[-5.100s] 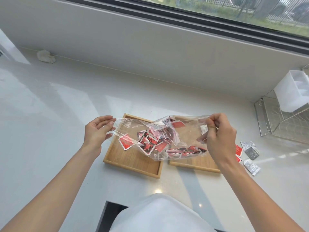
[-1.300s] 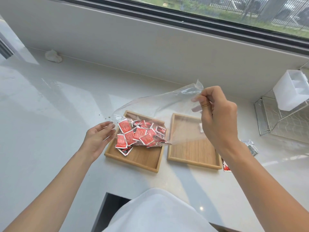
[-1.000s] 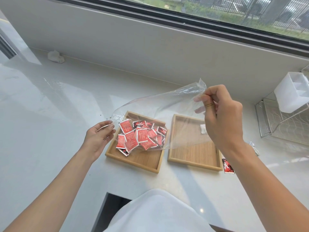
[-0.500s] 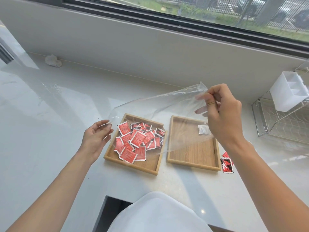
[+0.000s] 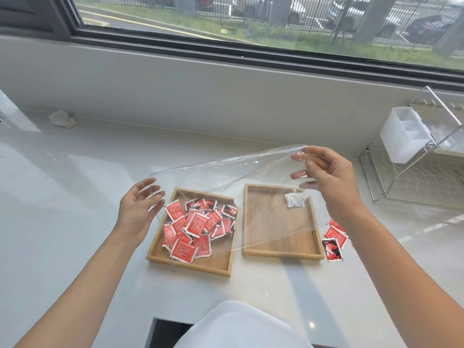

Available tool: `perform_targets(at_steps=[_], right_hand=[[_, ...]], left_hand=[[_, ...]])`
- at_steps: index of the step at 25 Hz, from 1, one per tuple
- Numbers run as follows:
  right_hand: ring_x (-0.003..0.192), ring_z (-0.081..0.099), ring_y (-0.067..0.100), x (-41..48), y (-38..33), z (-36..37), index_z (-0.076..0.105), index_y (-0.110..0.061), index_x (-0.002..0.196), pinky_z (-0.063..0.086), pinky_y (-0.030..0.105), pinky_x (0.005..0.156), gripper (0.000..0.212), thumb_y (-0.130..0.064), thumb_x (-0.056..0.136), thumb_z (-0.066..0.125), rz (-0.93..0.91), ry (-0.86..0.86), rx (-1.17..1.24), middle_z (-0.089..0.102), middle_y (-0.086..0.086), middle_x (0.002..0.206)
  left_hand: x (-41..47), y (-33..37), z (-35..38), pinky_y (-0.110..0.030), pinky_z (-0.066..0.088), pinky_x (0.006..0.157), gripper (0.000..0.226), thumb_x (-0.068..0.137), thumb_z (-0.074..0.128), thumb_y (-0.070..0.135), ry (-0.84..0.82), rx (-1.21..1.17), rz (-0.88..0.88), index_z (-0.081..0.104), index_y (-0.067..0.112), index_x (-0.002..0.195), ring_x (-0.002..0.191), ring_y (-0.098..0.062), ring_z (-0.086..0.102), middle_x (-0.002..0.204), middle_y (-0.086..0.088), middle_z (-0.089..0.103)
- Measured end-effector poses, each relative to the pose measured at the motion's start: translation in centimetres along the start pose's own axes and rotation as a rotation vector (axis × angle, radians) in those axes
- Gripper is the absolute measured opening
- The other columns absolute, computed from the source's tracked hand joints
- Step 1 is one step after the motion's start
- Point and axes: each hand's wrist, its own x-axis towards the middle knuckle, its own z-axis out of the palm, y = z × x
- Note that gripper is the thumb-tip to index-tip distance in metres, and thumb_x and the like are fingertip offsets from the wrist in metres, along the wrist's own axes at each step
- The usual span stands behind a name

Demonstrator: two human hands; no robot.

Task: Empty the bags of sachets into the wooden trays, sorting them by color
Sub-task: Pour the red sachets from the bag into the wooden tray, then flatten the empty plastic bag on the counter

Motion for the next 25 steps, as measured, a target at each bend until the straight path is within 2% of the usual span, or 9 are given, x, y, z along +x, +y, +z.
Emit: perform_targets(at_steps=[4,7,9,11,15,20,21,23,25], right_hand=[[0.075,0.072,0.017,0.2,0.7,-1.1,0.061,-0.018,0.122,0.055,0.025,0.058,0.036,0.005,0.099,0.046,0.029,-0.043,0.094,0.076,-0.001,0.103],[0.075,0.070,0.017,0.4,0.6,-1.4,0.061,-0.024,0.126,0.055,0.025,0.062,0.042,0.005,0.099,0.048,0.003,-0.078,0.111,0.075,0.000,0.104],[0.074,0.068,0.016,0.5,0.5,-1.4,0.061,-0.028,0.127,0.054,0.025,0.063,0.044,0.004,0.099,0.049,-0.035,-0.113,0.107,0.075,0.000,0.098],[0.073,0.067,0.016,0.4,0.4,-1.2,0.060,-0.032,0.127,0.054,0.025,0.064,0.048,0.005,0.099,0.048,-0.082,-0.160,0.093,0.073,-0.002,0.093],[0.073,0.063,0.015,0.6,0.0,-0.9,0.060,-0.035,0.127,0.054,0.027,0.067,0.057,0.011,0.099,0.043,-0.167,-0.284,0.019,0.067,-0.004,0.085],[0.069,0.054,0.020,1.7,-1.4,-0.8,0.061,-0.026,0.126,0.049,0.033,0.071,0.060,0.019,0.095,0.038,-0.239,-0.427,-0.089,0.059,0.002,0.079],[0.069,0.053,0.020,2.0,-1.7,-0.9,0.060,-0.022,0.127,0.048,0.033,0.072,0.058,0.021,0.094,0.038,-0.244,-0.445,-0.092,0.058,0.004,0.080],[0.069,0.052,0.021,2.6,-2.4,-1.1,0.059,-0.019,0.127,0.047,0.034,0.072,0.057,0.022,0.093,0.038,-0.254,-0.463,-0.100,0.057,0.008,0.081],[0.070,0.054,0.021,3.2,-2.9,-1.4,0.060,-0.024,0.126,0.049,0.032,0.071,0.059,0.021,0.094,0.038,-0.256,-0.458,-0.118,0.057,0.008,0.083]], left_hand=[[1.4,0.2,1.1,-0.040,0.050,0.097,0.045,0.088,0.065,-0.003,0.079,0.302,-0.015,0.053,0.020,0.125,0.112,-0.027,0.059,0.129,-0.013,0.051],[1.2,1.7,3.1,-0.034,0.041,0.103,0.045,0.089,0.067,0.013,0.153,0.567,0.222,0.050,0.022,0.130,0.125,-0.019,0.049,0.135,-0.006,0.049],[0.8,3.3,5.4,-0.028,0.034,0.106,0.043,0.089,0.066,0.024,0.056,0.665,0.481,0.053,0.025,0.129,0.125,-0.008,0.046,0.137,0.001,0.050],[0.8,5.0,8.0,-0.025,0.030,0.108,0.048,0.087,0.066,0.039,-0.177,0.762,0.574,0.053,0.031,0.132,0.128,-0.003,0.044,0.139,0.009,0.050],[0.9,7.6,13.9,-0.026,0.023,0.113,0.069,0.085,0.061,0.061,-0.636,0.982,0.416,0.039,0.037,0.146,0.135,0.004,0.032,0.151,0.018,0.038],[2.8,8.6,19.2,-0.040,0.025,0.120,0.084,0.082,0.046,0.079,-1.081,0.918,0.098,0.039,0.029,0.149,0.137,-0.005,0.042,0.151,0.011,0.046],[3.0,8.4,19.7,-0.041,0.027,0.119,0.088,0.080,0.047,0.080,-1.150,0.883,-0.003,0.042,0.025,0.147,0.135,-0.010,0.047,0.146,0.006,0.052],[2.9,8.1,20.2,-0.042,0.039,0.111,0.089,0.075,0.055,0.079,-1.207,0.787,-0.123,0.054,0.014,0.136,0.119,-0.021,0.062,0.114,0.000,0.069],[2.8,8.0,20.4,-0.037,0.051,0.097,0.084,0.074,0.064,0.069,-1.161,0.663,-0.117,0.061,0.002,0.125,0.092,-0.020,0.070,0.080,0.005,0.064]])
